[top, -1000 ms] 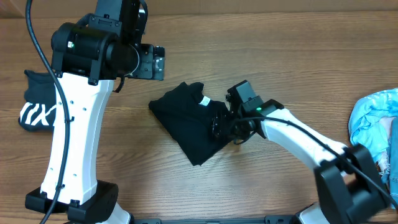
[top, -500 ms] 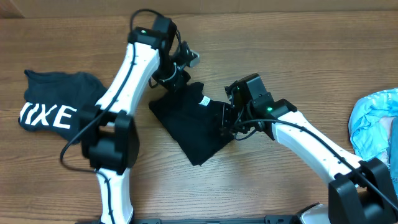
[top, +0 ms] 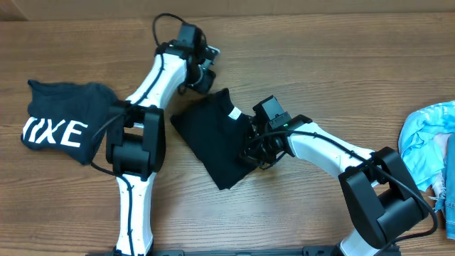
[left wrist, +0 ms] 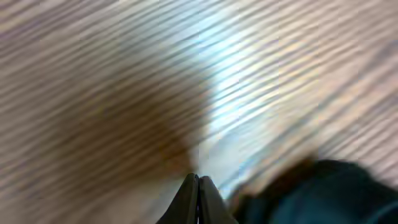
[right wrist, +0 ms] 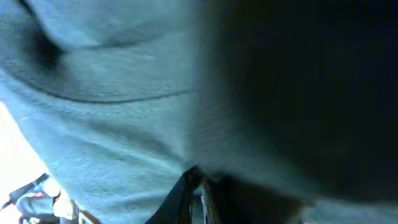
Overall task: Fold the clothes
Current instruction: 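Reach the left gripper to the bundle's top edge while right holds it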
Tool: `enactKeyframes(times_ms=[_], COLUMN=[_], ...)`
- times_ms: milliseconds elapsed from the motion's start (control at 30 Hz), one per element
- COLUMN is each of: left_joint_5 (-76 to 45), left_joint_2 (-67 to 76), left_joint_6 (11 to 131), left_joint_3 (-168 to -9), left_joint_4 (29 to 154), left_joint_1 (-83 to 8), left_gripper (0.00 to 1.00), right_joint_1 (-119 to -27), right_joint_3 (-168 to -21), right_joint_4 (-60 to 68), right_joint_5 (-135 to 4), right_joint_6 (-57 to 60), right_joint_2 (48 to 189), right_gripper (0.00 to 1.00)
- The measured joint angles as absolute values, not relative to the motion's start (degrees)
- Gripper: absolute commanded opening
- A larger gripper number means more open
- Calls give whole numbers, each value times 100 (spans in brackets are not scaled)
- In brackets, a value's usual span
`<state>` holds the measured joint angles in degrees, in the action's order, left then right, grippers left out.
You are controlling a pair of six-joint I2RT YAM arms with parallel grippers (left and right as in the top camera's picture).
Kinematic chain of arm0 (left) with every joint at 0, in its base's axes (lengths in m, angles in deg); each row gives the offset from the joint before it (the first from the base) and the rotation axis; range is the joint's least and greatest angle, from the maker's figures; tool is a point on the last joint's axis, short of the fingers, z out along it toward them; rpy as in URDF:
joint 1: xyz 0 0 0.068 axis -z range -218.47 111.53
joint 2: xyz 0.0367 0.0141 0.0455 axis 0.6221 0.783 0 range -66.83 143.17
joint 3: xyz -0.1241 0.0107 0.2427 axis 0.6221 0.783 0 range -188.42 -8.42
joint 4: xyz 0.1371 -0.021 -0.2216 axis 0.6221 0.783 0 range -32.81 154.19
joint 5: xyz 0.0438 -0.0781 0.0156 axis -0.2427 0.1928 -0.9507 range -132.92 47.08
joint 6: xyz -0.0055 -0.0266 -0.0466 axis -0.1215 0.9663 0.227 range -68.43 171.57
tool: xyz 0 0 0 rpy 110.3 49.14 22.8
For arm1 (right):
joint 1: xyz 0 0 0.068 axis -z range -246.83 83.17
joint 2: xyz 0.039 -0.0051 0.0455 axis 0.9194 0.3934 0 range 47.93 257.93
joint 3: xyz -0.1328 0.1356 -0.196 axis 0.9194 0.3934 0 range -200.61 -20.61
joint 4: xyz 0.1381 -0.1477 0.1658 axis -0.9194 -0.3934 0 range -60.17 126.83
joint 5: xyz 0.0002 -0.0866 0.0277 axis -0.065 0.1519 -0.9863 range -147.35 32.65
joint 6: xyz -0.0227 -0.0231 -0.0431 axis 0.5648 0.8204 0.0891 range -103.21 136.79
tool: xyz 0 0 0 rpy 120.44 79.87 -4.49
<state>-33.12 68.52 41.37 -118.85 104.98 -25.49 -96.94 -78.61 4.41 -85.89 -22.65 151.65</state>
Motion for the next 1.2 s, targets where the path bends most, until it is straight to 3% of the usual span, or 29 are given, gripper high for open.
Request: enactKeyframes(times_ms=[167, 300, 400, 500, 700, 967, 1067, 1200], left_joint_5=[-3156, -2190, -1751, -1543, -1738, -2405, -2490, -2584], left_joint_2=[6884, 6836, 6810, 6803, 6786, 6690, 6690, 6692], left_joint_6=[4155, 3451, 2968, 2572, 2478, 4240, 4550, 4568], left_joint_3=[-13004, -14127, -14101, -13535, -11771, -11421, -11507, -11758], left_joint_4=[12048, 13812, 14334, 14043, 12756, 10887, 10997, 11464], left_joint_1=[-2952, -2866, -2654, -2392, -2346, -2506, -2790, -2963], left_gripper=[6, 5, 4, 4, 4, 4, 4, 5], right_joint_1=[-9692, -9639, -9607, -9609, -9683, -9698, -9696, -9696], right_joint_3=[-7869, -8025, -8101, -8265, -8223, -8086, -8066, -8011], right_joint_4=[209, -82, 312, 535, 58, -788, -877, 84], right_joint_5=[-8250, -8433, -8934, -9246, -9163, -8639, -8484, -8870], right_joint_6=[-2073, -1496, -1015, -842, -1151, -1953, -1916, -1214], right_joint_2=[15165, 15071, 14667, 14236, 14652, 15316, 15321, 15084], right_gripper=[13, 13, 14, 14, 14, 8, 6, 4])
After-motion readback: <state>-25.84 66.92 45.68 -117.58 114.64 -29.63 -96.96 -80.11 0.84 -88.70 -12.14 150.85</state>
